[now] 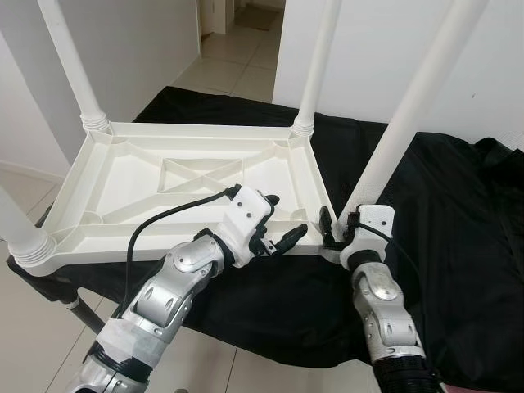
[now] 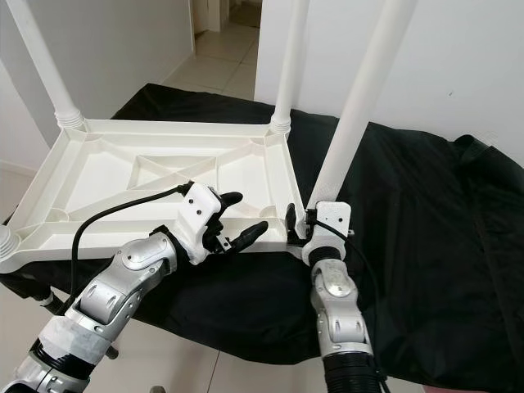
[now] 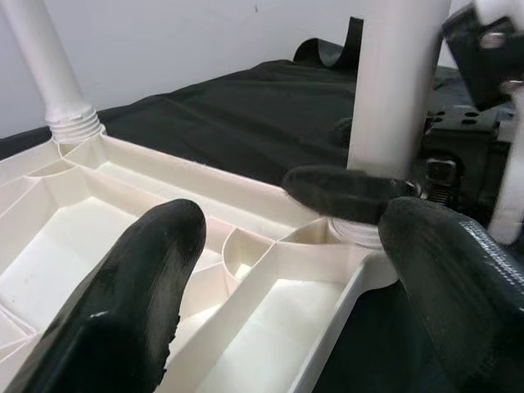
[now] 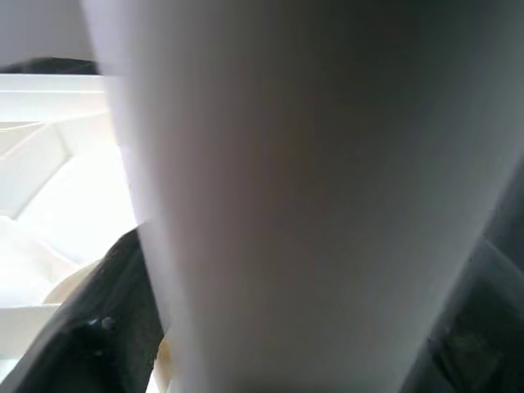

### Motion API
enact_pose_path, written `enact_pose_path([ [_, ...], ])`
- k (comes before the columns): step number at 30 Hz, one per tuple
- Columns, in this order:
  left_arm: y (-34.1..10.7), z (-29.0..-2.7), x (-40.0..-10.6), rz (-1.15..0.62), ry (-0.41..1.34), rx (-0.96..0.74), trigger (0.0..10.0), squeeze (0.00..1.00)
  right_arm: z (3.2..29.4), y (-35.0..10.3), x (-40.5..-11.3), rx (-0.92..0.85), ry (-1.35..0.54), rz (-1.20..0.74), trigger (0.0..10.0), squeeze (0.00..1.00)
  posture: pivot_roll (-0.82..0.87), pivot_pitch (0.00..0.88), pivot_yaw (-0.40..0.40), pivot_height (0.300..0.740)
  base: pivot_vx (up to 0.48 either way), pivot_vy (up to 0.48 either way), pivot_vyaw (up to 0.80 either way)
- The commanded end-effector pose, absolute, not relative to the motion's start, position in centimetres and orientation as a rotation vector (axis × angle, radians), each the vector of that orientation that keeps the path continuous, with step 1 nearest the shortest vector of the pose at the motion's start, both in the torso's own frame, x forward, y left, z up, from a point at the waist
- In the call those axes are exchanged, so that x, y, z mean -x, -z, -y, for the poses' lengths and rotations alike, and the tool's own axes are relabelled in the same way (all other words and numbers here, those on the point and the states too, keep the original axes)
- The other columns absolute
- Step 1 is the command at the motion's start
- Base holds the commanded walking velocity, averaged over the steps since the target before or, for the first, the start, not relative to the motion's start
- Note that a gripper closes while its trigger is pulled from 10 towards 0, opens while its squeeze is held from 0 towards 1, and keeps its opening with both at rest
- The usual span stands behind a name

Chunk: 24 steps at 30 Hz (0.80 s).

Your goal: Building children table

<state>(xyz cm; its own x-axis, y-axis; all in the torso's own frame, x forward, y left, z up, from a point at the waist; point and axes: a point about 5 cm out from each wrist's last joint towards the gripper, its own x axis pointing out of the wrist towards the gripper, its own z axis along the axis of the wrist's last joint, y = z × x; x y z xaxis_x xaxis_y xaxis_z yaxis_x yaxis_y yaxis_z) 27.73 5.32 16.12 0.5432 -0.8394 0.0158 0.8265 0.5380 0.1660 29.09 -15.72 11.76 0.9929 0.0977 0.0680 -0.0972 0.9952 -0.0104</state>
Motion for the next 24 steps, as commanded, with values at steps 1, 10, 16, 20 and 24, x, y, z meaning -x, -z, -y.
enact_pose_path([
  [1, -15.7, -5.2, -27.6, 0.078, 1.045, -0.172, 10.0, 0.0, 15.5, -11.7, -29.2, 0.001, -0.169, 0.077, 10.0, 0.0, 0.0, 0.0, -0.064, 0.74, 0.0, 0.0, 0.0],
  [10, -15.6, -5.1, -27.7, 0.067, 1.064, -0.177, 10.0, 0.0, 16.9, -12.6, -29.6, 0.033, -0.451, 0.126, 10.0, 0.0, 0.0, 0.0, -0.048, 0.74, 0.0, 0.0, 0.0],
  [16, -15.7, -4.9, -27.9, 0.073, 1.072, -0.175, 10.0, 0.0, 17.9, -13.0, -30.5, 0.055, -0.545, 0.122, 10.0, 0.0, 0.01, 0.0, -0.04, 0.74, 0.0, 0.0, 0.0],
  [20, -15.8, -4.7, -27.9, 0.077, 1.075, -0.177, 10.0, 0.0, 18.2, -13.2, -31.1, 0.055, -0.584, 0.113, 10.0, 0.0, 0.01, 0.0, -0.04, 0.74, 0.0, 0.0, 0.0],
  [24, -15.8, -4.7, -28.1, 0.081, 1.071, -0.185, 10.0, 0.0, 18.7, -12.9, -31.6, 0.079, -0.613, 0.094, 0.0, 0.0, 0.02, 0.0, -0.045, 0.74, 0.0, 0.0, 0.0],
])
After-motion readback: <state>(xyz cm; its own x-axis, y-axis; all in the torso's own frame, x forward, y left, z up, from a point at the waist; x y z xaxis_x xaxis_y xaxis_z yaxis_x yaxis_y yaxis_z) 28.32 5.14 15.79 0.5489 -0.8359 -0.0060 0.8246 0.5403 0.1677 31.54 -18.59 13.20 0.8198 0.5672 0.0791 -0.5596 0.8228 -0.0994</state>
